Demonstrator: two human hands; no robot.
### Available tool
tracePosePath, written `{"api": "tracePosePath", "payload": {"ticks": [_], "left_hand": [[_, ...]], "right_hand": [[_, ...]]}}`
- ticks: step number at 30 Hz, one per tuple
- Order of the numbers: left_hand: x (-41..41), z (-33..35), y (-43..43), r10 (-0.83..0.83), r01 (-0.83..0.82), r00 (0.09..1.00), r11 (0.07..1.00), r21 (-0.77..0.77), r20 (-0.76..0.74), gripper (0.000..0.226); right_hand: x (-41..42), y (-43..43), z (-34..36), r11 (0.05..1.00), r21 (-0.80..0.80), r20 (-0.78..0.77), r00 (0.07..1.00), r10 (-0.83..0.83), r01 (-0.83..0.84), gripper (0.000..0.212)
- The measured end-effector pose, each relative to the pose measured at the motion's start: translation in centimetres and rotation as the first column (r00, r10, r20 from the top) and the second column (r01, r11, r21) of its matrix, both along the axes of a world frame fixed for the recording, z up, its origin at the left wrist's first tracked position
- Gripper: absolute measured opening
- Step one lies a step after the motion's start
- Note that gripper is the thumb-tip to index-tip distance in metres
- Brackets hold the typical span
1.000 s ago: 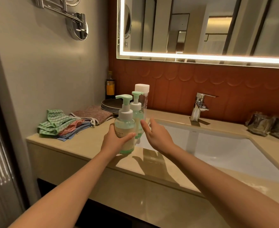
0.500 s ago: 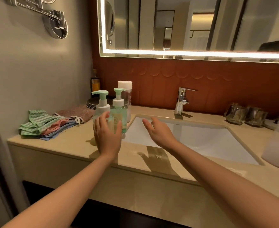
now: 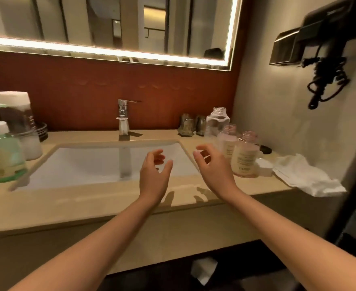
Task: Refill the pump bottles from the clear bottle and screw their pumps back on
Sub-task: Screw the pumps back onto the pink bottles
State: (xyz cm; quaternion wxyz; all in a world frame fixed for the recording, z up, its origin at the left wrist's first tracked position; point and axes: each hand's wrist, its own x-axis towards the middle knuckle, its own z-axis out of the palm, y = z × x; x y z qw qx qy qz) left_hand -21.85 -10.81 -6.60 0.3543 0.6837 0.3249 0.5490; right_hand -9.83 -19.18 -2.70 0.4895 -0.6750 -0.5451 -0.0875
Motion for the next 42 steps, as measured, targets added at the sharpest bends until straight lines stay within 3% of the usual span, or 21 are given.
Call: {"api": "tracePosePath", "payload": {"ticks": [7, 10, 17, 19, 22, 27, 33, 37, 42], "left_hand": [[10.2, -0.7, -4.0, -0.25, 0.245, 0.967, 0.965, -0.093, -0.044, 0.041], [13.5, -0.7, -4.4, -0.287, 0.278, 0.956, 0.953, -0.117, -0.063, 0.05], [16.9, 1.0, -1.5, 0.124, -0.124, 0.992, 0.992, 0.036, 0.023, 0.061], [17.0, 1.1, 0.1, 0.158, -0.156, 0.987, 0.986, 0.049, -0.029, 0.065], [17.3, 0.8, 1.7, 0.085, -0.083, 0.992, 0.996, 0.03, -0.094, 0.076], [18.2, 0.8, 3.0, -0.065, 0.061, 0.994, 0.997, -0.047, -0.093, 0.092], [17.8, 0.8, 3.3, -0.061, 0.05, 0.987, 0.996, -0.08, -0.15, 0.08], [16.1, 0.2, 2.3, -0.092, 0.088, 0.98, 0.996, -0.026, -0.177, 0.079], [14.2, -0.1, 1.4, -0.109, 0.117, 0.974, 0.993, 0.031, -0.201, 0.078]], "right_hand": [[11.0, -4.9, -1.3, 0.965, -0.02, -0.134, 0.956, -0.261, 0.26, 0.018], [15.2, -5.6, -1.7, 0.932, -0.117, -0.126, 0.926, -0.356, 0.342, 0.026], [20.8, -4.0, -1.2, 0.831, -0.453, 0.178, 0.946, -0.271, 0.323, 0.055], [21.6, -3.5, -0.9, 0.781, -0.532, 0.225, 0.944, -0.242, 0.327, 0.061], [22.2, -2.9, -0.8, 0.755, -0.602, 0.18, 0.965, -0.188, 0.259, 0.067], [22.4, -2.4, -0.7, 0.686, -0.643, 0.357, 0.926, -0.125, 0.34, 0.061], [22.9, -1.4, -0.9, 0.592, -0.696, 0.408, 0.902, -0.137, 0.405, 0.083], [23.0, -1.4, -1.0, 0.653, -0.658, 0.332, 0.923, -0.195, 0.375, 0.084], [22.7, -2.1, 1.4, 0.719, -0.51, 0.307, 0.881, -0.36, 0.472, 0.071]]}}
